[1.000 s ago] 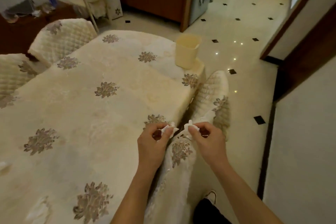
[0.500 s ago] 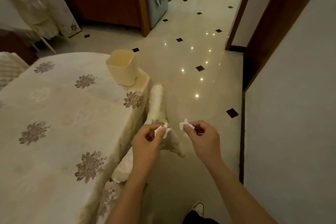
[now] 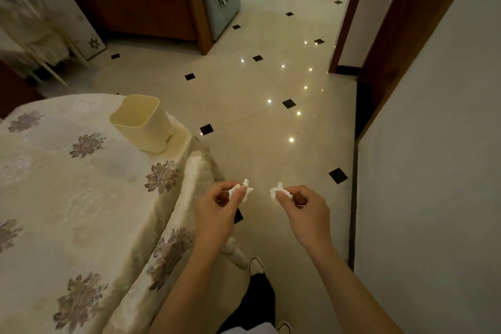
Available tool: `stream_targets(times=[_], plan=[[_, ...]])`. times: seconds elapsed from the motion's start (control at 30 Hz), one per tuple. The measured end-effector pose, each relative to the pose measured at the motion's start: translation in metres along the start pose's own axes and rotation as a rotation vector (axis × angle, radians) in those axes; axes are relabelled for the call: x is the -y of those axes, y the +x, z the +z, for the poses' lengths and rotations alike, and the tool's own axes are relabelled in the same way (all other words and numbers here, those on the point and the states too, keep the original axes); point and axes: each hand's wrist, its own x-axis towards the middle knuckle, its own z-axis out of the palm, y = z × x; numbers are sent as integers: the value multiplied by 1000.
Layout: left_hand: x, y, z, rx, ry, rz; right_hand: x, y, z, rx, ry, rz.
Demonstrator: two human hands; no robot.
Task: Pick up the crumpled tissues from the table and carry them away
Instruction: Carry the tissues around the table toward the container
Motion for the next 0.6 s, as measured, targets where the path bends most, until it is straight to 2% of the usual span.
stream_targets(times=[0.27,0.6], plan=[[-7,109,33,-67,-83,-35,21,122,23,35,-3,-45],[-36,281,44,-157,-46,32,82,294,98,123,-26,-136]])
